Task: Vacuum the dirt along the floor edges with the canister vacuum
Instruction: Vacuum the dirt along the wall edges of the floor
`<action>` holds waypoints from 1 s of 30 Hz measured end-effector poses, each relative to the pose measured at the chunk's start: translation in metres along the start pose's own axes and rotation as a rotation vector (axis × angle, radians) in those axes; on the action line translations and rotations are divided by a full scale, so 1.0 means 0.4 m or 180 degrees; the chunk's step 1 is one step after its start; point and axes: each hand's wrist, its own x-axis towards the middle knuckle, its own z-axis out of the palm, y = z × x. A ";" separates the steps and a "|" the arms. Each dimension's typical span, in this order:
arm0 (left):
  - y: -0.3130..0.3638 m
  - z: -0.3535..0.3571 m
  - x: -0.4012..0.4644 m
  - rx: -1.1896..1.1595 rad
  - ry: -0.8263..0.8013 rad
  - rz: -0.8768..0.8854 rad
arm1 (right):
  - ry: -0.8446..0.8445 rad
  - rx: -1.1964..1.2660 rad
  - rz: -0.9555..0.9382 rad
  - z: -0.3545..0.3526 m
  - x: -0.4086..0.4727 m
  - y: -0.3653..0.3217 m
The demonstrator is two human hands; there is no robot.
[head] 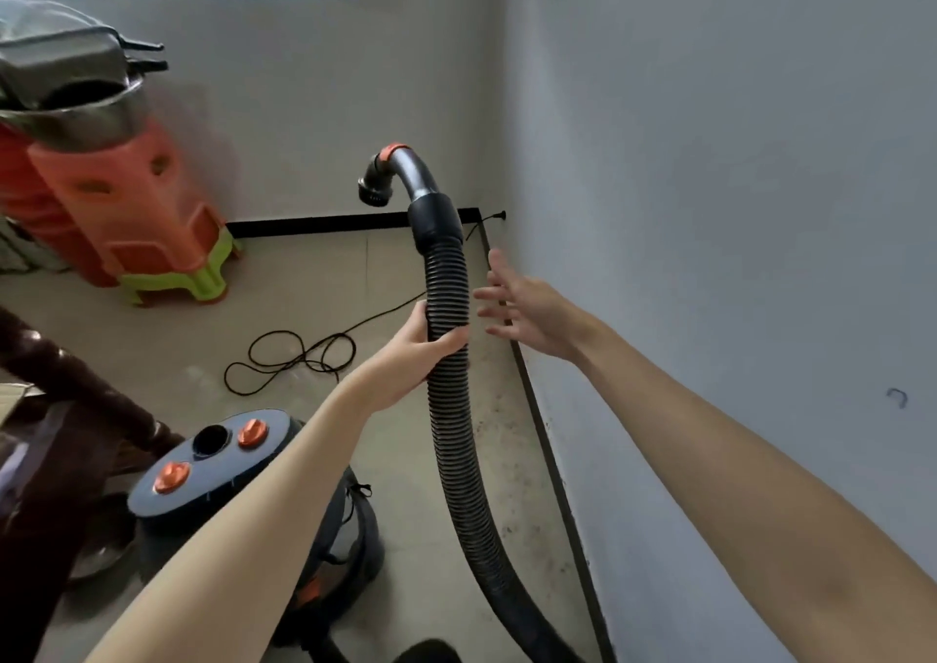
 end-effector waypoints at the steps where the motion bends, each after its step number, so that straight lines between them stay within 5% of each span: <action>1: -0.006 0.008 0.005 0.0069 -0.0063 0.0009 | -0.0051 0.0045 -0.0072 -0.002 0.015 -0.018; 11: -0.026 -0.004 0.082 0.1081 -0.0449 -0.0060 | -0.0157 0.0812 0.0112 -0.016 0.223 -0.119; 20: -0.040 -0.186 0.282 0.1207 -0.1115 -0.0552 | 0.0292 -0.0076 -0.0234 0.013 0.435 -0.121; 26: -0.003 -0.425 0.475 0.0972 0.0393 -0.0476 | 0.0505 -0.1153 0.0018 0.093 0.628 -0.024; 30: -0.039 -0.539 0.524 0.1429 0.0702 -0.0471 | 0.0657 -0.1187 0.0095 0.159 0.708 0.013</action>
